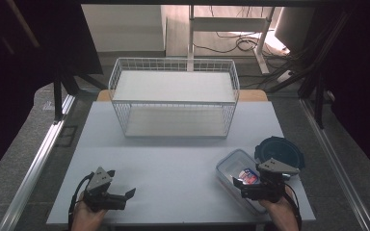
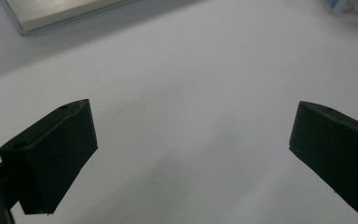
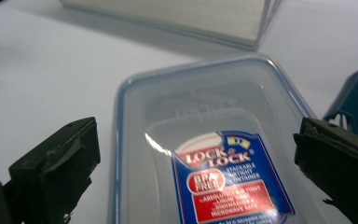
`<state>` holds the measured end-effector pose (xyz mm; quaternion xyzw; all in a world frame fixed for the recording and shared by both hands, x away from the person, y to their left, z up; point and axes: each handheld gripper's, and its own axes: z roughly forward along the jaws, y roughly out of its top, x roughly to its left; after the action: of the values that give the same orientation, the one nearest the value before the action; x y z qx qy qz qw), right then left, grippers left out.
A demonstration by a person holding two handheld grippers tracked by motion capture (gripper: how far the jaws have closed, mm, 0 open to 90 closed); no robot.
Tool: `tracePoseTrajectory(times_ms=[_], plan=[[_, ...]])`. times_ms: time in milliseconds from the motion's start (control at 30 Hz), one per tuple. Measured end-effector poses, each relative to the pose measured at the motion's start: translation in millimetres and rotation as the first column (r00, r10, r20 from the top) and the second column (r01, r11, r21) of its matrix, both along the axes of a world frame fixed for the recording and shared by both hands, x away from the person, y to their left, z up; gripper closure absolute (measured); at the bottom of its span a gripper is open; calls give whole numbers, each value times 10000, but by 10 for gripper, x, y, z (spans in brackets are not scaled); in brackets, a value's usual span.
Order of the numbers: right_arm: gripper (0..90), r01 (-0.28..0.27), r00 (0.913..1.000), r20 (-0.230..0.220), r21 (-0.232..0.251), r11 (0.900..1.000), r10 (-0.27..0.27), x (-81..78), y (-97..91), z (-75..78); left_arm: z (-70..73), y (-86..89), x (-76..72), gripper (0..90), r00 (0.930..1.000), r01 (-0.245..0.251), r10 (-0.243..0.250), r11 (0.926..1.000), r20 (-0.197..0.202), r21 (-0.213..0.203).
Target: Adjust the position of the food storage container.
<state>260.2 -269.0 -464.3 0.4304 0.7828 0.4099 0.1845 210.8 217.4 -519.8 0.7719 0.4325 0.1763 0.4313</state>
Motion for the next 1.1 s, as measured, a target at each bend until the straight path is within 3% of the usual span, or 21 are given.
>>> tracePoseTrajectory(times_ms=[133,267,500,867,1033,1100], plan=[[0,-35,9997,235,-166,9999,39,-29,24,1,-14,17,7,11,9998,-62,57,9996,-165,-281],[0,-153,9997,169,-459,9988,161,-58,16,13,-12,13,0,9,10000,-12,13,9998,18,-217],[0,-161,9999,52,-341,9993,163,-66,-31,33,-24,41,10,9,10000,39,-41,9986,-32,-520],[5,-106,9997,210,-297,9995,112,-85,-77,63,-33,18,3,13,9999,62,-67,9996,-150,-289],[94,141,9997,192,-397,9991,-133,-102,-128,73,-33,24,2,17,9999,42,-46,9996,-156,-268],[206,362,9989,305,-471,9982,-348,-133,-188,106,-35,23,2,18,9998,46,-52,9995,-181,-298]])
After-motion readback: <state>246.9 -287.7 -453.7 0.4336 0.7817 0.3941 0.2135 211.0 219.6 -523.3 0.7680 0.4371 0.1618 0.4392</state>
